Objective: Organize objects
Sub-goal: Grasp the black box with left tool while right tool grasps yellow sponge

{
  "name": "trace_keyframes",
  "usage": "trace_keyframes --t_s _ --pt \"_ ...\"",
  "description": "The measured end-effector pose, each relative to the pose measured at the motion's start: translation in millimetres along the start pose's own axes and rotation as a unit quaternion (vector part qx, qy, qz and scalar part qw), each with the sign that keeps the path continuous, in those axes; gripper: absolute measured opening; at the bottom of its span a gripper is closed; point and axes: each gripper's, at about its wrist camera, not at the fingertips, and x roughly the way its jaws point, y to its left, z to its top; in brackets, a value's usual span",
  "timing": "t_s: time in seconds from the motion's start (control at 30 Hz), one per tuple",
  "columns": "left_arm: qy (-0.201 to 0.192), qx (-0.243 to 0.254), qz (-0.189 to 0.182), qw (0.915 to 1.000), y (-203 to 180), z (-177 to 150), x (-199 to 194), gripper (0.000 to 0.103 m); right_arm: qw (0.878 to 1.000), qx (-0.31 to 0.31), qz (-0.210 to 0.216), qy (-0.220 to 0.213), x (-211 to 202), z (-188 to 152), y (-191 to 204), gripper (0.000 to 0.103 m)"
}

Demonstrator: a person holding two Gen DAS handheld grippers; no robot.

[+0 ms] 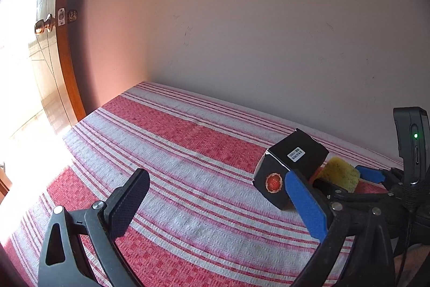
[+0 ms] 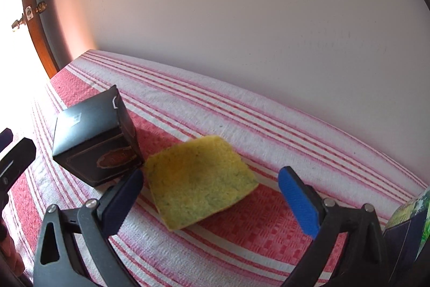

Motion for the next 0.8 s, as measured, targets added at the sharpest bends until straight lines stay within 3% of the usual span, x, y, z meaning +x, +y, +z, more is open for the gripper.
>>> trace_keyframes --t_s 0.03,0.17,0.33,0.47,0.63,0.7,0.73,0.77,0.8 --pt "0.003 0.001 -0.004 1.0000 0 1 2 0.102 1.000 -0.005 0.005 0.008 2 -1 2 0.079" --pt "0.012 0.010 -0.016 0.9997 -5 0 4 0.102 1.000 -0.001 -0.001 -0.006 -10 -7 4 0.070" --pt "-0.022 0.059 -0.032 0.9975 -30 8 -2 0.102 0.995 0.047 -0.009 -0.087 -57 -31 -10 0.070" --pt "0.001 0.154 -0.045 0.9870 -61 21 22 0.102 0.992 0.073 -0.026 -0.098 -77 -50 -22 0.070" --pt "0.050 0.170 -0.040 0.9834 -79 26 58 0.100 0.989 0.108 -0.004 -0.103 -86 -58 -39 0.070" --pt "0.086 0.170 -0.037 0.9810 -81 24 72 0.084 0.990 0.109 0.003 -0.091 -82 -57 -42 0.070" --pt "0.097 0.163 -0.040 0.9810 -79 25 76 0.065 0.990 0.111 0.006 -0.088 -82 -58 -44 0.070" --pt "0.106 0.151 -0.047 0.9817 -73 25 78 0.053 0.990 0.113 0.008 -0.087 -83 -59 -45 0.070" --pt "0.110 0.137 -0.055 0.9829 -68 26 79 0.053 0.989 0.115 0.009 -0.088 -82 -59 -44 0.070"
